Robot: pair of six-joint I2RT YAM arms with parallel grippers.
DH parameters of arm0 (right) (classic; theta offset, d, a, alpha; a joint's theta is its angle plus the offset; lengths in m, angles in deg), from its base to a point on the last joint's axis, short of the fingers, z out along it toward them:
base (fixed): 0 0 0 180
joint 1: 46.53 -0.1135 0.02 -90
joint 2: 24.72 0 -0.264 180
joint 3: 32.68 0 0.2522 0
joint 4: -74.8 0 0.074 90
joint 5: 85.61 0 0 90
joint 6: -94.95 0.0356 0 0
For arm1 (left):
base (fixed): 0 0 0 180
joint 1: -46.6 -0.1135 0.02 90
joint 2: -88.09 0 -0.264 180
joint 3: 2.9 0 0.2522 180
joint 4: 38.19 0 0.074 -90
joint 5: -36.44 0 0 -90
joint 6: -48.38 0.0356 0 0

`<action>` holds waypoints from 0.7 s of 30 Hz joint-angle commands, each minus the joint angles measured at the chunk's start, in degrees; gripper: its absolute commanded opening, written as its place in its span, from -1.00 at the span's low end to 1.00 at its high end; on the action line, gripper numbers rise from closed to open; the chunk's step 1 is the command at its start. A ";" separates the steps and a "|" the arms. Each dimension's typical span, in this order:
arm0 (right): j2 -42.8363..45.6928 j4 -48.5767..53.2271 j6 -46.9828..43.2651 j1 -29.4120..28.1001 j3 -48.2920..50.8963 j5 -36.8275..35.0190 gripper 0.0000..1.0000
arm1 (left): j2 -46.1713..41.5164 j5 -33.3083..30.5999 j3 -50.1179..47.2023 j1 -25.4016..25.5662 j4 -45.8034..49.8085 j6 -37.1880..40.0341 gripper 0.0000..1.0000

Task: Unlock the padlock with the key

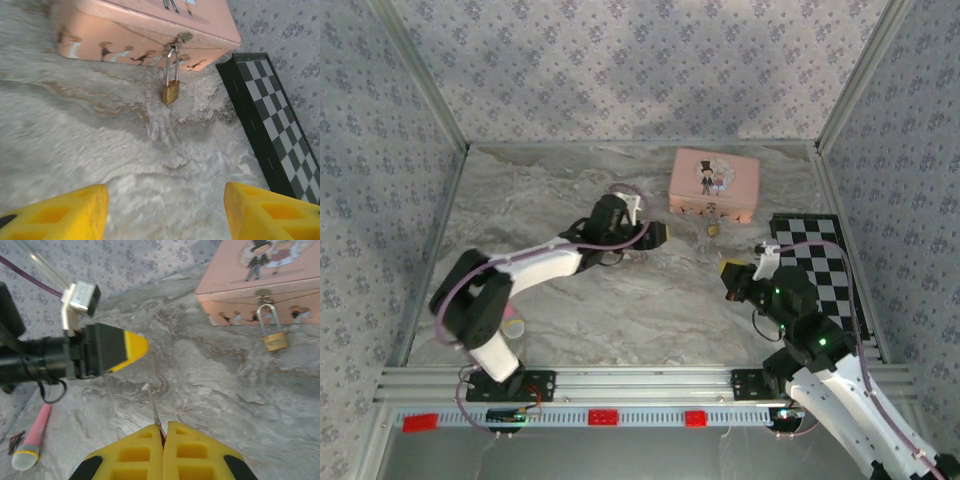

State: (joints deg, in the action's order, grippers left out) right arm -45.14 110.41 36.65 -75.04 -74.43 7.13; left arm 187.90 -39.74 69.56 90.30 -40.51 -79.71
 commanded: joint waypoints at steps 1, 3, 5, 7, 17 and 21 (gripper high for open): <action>4.11 6.53 0.45 2.73 1.36 -0.01 -1.00 | 6.08 -2.72 4.00 4.41 -12.90 -0.85 0.29; 7.73 7.02 0.94 4.25 1.80 0.97 -1.00 | 10.90 -2.88 7.65 5.91 -14.33 -1.50 0.30; 11.87 5.98 1.08 5.27 2.32 2.46 -1.00 | 15.56 -3.44 10.62 6.55 -15.90 -3.45 0.29; 14.85 6.50 0.53 5.70 1.95 2.15 -1.00 | 19.12 -5.01 13.24 7.09 -16.30 -4.72 0.29; 18.07 10.84 -2.73 5.71 1.39 1.74 -1.00 | 29.63 -11.95 23.26 7.54 -11.75 -6.52 0.20; 19.68 8.34 -3.94 5.69 2.44 4.48 -1.00 | 33.17 -13.79 25.80 7.50 -14.41 -7.25 0.18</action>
State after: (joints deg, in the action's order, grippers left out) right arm -26.06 119.89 34.66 -69.62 -72.33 9.47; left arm 218.55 -50.93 92.16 97.86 -52.66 -85.98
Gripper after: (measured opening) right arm 0.051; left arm 0.596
